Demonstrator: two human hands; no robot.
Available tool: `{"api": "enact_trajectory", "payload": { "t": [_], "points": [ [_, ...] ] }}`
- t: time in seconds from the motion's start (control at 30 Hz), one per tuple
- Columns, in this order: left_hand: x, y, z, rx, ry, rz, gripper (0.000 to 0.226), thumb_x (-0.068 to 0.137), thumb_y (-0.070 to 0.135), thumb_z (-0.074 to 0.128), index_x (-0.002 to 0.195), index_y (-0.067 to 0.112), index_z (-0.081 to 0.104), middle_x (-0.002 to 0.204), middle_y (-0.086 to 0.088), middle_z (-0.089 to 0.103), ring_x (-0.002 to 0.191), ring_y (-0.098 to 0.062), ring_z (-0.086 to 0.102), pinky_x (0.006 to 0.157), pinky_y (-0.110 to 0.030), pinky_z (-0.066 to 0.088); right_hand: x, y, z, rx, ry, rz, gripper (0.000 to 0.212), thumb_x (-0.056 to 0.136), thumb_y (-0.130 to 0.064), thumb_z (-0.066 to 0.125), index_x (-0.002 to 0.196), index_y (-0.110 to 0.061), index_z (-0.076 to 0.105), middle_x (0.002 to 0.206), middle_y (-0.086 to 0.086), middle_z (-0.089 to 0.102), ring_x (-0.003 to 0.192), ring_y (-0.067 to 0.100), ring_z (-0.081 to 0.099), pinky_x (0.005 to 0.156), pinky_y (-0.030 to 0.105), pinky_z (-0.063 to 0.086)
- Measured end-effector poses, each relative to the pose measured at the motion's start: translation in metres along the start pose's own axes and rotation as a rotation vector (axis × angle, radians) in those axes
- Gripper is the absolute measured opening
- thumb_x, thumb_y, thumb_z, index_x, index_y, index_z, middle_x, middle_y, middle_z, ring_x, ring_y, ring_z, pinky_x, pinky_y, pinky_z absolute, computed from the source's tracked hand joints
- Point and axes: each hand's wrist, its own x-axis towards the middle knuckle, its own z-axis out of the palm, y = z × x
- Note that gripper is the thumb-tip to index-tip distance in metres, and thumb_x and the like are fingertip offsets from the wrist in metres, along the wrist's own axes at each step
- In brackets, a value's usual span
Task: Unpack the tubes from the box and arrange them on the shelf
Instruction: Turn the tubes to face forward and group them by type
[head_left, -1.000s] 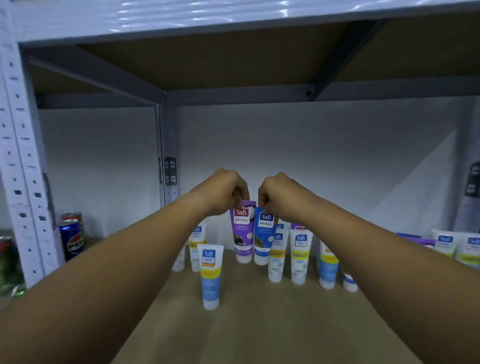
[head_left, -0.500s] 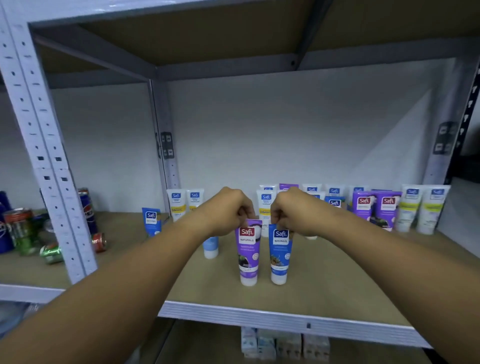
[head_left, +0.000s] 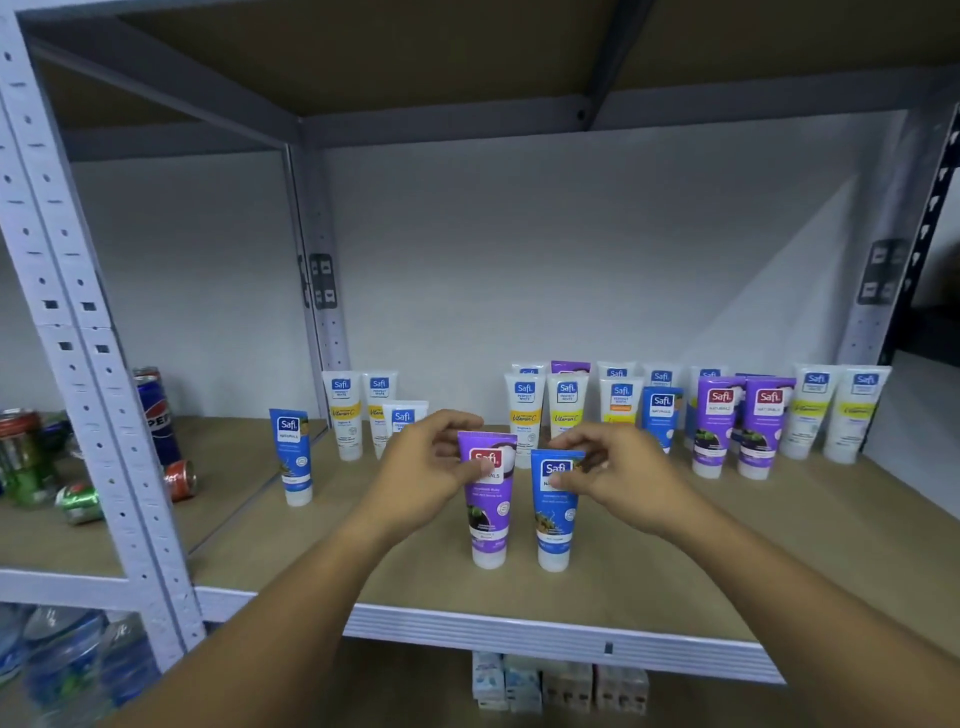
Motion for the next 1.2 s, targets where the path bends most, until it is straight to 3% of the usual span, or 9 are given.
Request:
{"api": "enact_trajectory", "payload": {
  "t": [0.17,0.3,0.53,0.63,0.83,1.07,1.2],
  "points": [
    [-0.042,-0.041,0.035,-0.247,0.146,-0.158,0.052,0.065,0.004,0.089,0.108,0.019,0.063,0.097,0.006,0.075,0.084,-0.002,0.071,0.068,-0.014,0.054,-0.039,0.035,0.04,0.359,0.067,0.115,0.042,0.069,-0.011,0.087,0.105,-0.02,0.068,0.093,-0.006,0.075,0.084,0.006,0.069,0.076,0.02,0.055],
    [-0.054,-0.059,0.055,-0.217,0.169,-0.147,0.049,0.068,-0.005,0.085,0.106,0.019,0.066,0.093,0.008,0.077,0.085,-0.005,0.073,0.071,-0.015,0.055,-0.051,0.05,0.062,0.39,0.1,0.154,0.04,0.069,-0.003,0.086,0.101,-0.019,0.068,0.09,-0.004,0.075,0.084,0.015,0.071,0.076,0.022,0.056],
    [-0.063,-0.061,0.056,-0.065,0.185,-0.074,0.052,0.078,0.007,0.081,0.114,0.037,0.059,0.102,0.021,0.072,0.091,0.008,0.068,0.077,-0.011,0.054,-0.048,0.05,0.073,0.36,0.093,0.129,0.04,0.071,-0.006,0.085,0.101,-0.024,0.066,0.087,-0.009,0.075,0.079,0.006,0.07,0.071,0.016,0.055],
    [-0.069,-0.065,0.046,-0.032,0.202,-0.07,0.053,0.079,0.01,0.081,0.117,0.04,0.058,0.104,0.023,0.071,0.095,0.007,0.068,0.08,-0.012,0.055,-0.043,0.045,0.082,0.345,0.082,0.109,0.041,0.07,-0.006,0.086,0.1,-0.025,0.065,0.085,-0.011,0.074,0.077,0.006,0.071,0.07,0.016,0.055],
    [-0.081,-0.082,0.007,0.041,0.252,-0.069,0.051,0.08,0.014,0.081,0.126,0.024,0.062,0.106,0.017,0.073,0.097,0.004,0.069,0.084,-0.013,0.054,-0.028,0.024,0.121,0.324,0.032,0.058,0.04,0.069,-0.008,0.087,0.097,-0.026,0.065,0.085,-0.015,0.074,0.075,0.007,0.071,0.069,0.018,0.056],
    [-0.09,-0.11,-0.052,0.117,0.35,-0.14,0.05,0.081,0.014,0.079,0.119,0.039,0.059,0.104,0.021,0.073,0.098,0.001,0.07,0.088,-0.029,0.058,0.0,-0.007,0.179,0.292,-0.007,0.003,0.038,0.069,-0.01,0.087,0.095,-0.027,0.064,0.084,-0.015,0.074,0.075,0.003,0.07,0.072,0.026,0.059],
    [-0.09,-0.122,-0.079,0.171,0.384,-0.147,0.049,0.083,0.011,0.077,0.108,0.048,0.056,0.099,0.028,0.072,0.095,0.003,0.07,0.084,-0.023,0.058,0.019,-0.023,0.209,0.248,-0.008,-0.048,0.039,0.071,-0.013,0.085,0.102,-0.027,0.066,0.092,-0.013,0.075,0.079,-0.001,0.07,0.078,0.027,0.059]
  ]
}}
